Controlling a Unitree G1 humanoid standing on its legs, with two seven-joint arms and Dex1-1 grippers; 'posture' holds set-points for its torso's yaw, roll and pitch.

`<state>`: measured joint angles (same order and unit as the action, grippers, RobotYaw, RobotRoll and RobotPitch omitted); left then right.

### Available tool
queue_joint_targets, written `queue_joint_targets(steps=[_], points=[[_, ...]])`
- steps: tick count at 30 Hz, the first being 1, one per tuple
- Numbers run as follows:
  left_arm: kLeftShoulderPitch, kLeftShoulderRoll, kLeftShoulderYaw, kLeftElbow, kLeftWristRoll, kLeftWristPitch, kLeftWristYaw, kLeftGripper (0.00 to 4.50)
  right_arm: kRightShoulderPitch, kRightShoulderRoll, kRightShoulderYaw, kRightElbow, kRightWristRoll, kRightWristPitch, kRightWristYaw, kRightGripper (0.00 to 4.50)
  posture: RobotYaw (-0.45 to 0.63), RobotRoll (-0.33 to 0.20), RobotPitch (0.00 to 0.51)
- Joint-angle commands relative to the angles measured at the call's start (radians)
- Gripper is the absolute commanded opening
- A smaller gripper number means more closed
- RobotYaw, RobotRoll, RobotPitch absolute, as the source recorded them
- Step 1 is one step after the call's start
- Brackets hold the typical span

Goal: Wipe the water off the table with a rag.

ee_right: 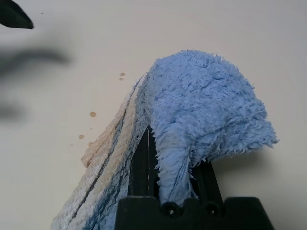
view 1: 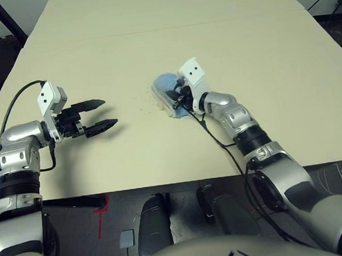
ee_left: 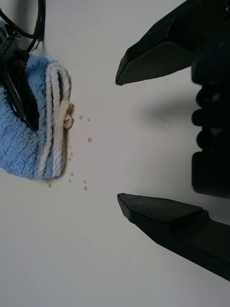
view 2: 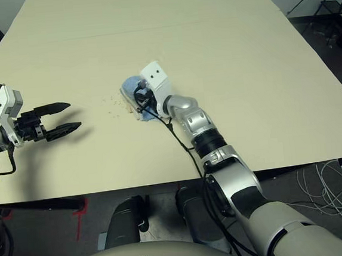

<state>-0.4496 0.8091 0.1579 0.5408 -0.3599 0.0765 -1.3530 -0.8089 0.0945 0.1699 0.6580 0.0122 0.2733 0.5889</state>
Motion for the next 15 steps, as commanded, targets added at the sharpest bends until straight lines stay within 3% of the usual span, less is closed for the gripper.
queue_joint_targets(steps=[1,8,15], points=[[0.025,0.01,0.012,-0.03,-0.007,0.006,0.0,4.5,0.029,0.065,0.087,0.088,-0.024,0.029,0.047,0.01,-0.06,0.0,0.201],[0.039,0.007,0.012,-0.041,-0.01,0.007,0.006,4.5,0.032,0.105,0.115,0.093,-0.031,0.013,0.053,0.01,-0.06,0.0,0.201],[0.042,0.0,0.007,-0.046,-0.013,0.007,0.01,4.5,0.033,0.024,0.066,0.09,-0.017,0.016,0.032,0.01,-0.06,0.0,0.199]])
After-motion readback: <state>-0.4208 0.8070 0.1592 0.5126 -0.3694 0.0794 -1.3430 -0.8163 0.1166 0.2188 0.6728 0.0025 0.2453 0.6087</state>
